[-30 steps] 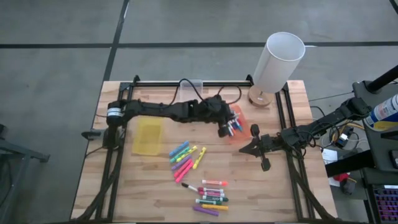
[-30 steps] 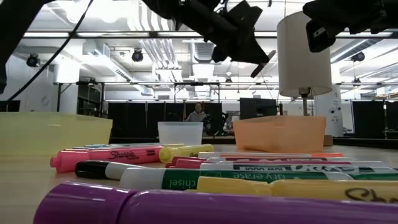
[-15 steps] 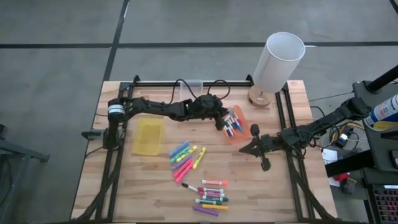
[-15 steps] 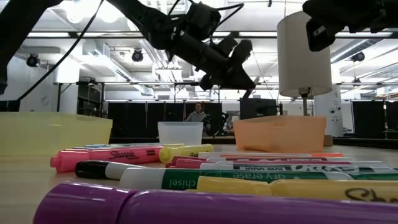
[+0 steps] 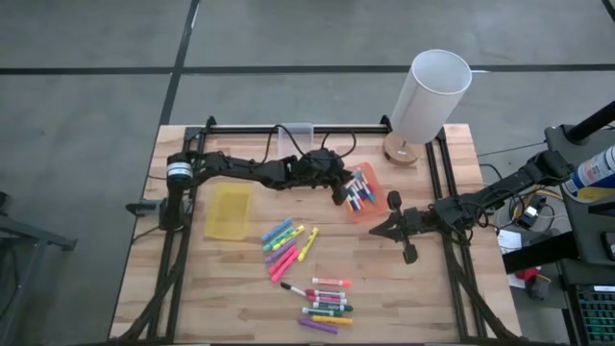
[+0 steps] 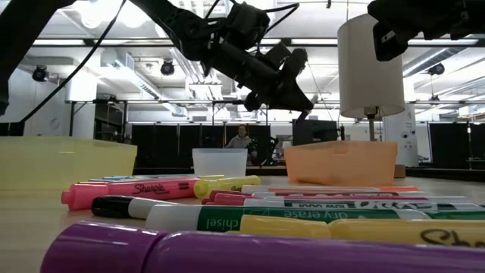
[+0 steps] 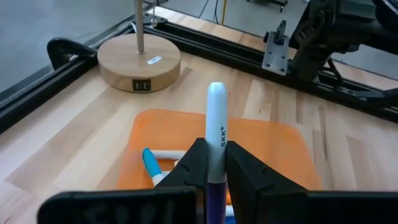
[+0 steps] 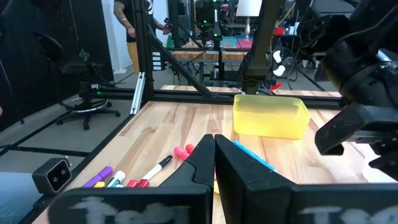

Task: Pick & Place Markers
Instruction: Put the small violet marker into the orange bin

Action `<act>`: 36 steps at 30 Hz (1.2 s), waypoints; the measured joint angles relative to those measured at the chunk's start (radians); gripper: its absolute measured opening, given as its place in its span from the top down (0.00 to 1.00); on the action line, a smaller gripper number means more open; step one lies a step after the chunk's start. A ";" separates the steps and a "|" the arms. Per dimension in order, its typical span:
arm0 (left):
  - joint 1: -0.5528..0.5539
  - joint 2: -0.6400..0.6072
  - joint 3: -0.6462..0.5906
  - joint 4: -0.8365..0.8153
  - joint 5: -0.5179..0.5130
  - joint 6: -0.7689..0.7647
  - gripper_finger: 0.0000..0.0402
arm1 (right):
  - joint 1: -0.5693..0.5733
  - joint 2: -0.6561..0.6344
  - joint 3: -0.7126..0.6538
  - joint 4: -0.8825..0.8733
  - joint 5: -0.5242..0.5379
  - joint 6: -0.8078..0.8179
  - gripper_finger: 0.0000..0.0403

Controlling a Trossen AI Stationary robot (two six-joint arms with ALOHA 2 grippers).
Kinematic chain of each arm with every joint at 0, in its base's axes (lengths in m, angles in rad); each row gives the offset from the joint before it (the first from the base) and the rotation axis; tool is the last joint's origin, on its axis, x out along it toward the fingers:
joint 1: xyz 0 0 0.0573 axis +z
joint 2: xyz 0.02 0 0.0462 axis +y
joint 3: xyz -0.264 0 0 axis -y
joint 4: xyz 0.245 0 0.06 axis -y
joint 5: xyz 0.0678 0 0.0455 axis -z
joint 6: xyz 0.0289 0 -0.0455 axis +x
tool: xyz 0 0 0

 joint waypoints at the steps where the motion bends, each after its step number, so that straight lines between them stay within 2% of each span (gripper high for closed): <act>1: 0.000 0.000 0.000 0.001 0.000 0.000 0.92 | 0.000 0.000 0.000 0.000 0.000 0.000 0.98; 7: 0.005 0.019 0.006 0.057 -0.002 0.008 0.92 | 0.000 0.000 0.000 0.005 0.000 -0.003 0.98; 17: 0.007 0.117 0.100 0.007 0.035 0.000 0.92 | 0.000 0.000 0.000 0.045 0.000 -0.018 0.98; 26: 0.007 0.143 0.114 -0.009 0.036 -0.003 0.92 | 0.001 0.000 0.000 0.040 0.000 -0.018 0.98; 36: 0.007 0.149 0.114 -0.021 0.032 -0.045 0.79 | 0.000 0.000 0.000 0.040 0.000 -0.018 0.98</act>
